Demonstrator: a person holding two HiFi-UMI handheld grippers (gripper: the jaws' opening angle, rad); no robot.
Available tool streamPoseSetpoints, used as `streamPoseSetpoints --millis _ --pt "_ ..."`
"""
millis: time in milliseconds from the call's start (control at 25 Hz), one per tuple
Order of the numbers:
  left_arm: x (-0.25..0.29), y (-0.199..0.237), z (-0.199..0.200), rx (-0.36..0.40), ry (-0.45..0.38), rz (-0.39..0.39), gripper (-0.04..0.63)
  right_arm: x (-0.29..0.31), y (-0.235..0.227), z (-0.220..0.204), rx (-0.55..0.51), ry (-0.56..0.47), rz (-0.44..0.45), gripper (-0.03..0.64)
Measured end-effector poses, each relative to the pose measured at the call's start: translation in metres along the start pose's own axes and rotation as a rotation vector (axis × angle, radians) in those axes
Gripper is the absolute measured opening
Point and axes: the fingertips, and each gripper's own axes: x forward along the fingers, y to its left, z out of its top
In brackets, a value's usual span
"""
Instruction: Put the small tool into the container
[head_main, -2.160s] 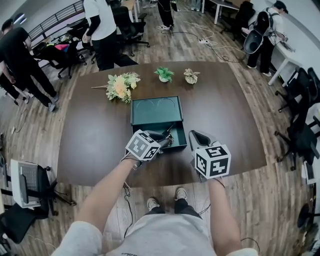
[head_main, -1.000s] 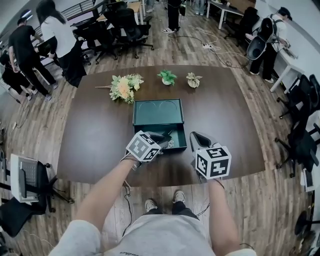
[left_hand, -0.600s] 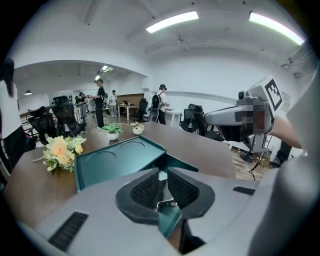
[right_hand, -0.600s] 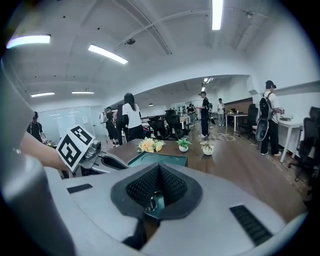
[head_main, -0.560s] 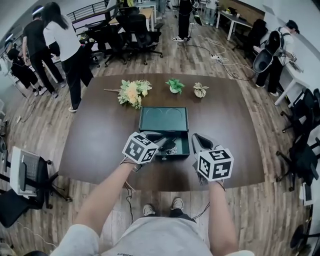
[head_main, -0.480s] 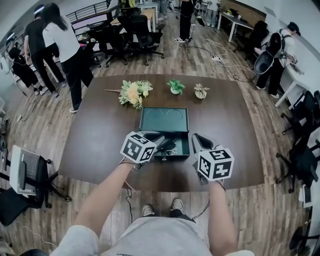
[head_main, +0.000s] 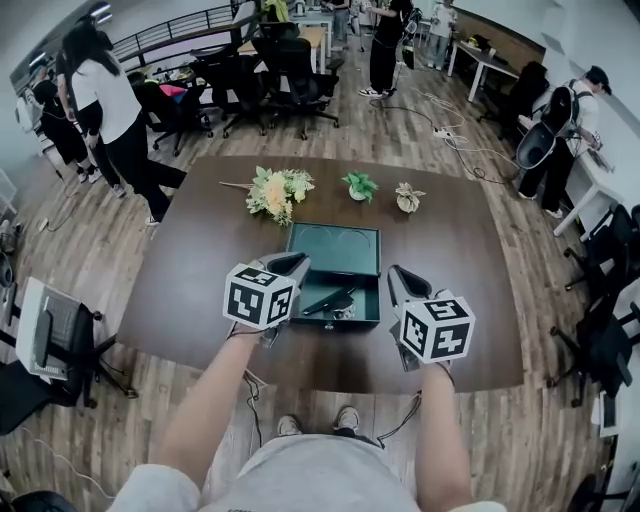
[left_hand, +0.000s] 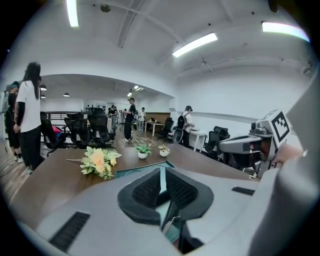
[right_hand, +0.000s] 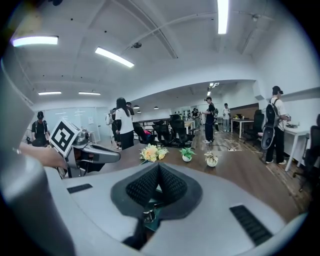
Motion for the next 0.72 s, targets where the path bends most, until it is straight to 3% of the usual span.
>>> streamPoseSetpoints --millis 280,720 --pt "-0.032 0.015 0.017 -0.001 -0.077 0.115 0.021 0.001 0.000 0.010 -0.004 -0.032 0.007 0.003" --pt "-0.054 0.021 0.020 -0.018 -0.106 0.166 -0.003 -0.001 0.005 0.021 -0.021 -0.066 0.028 0.003"
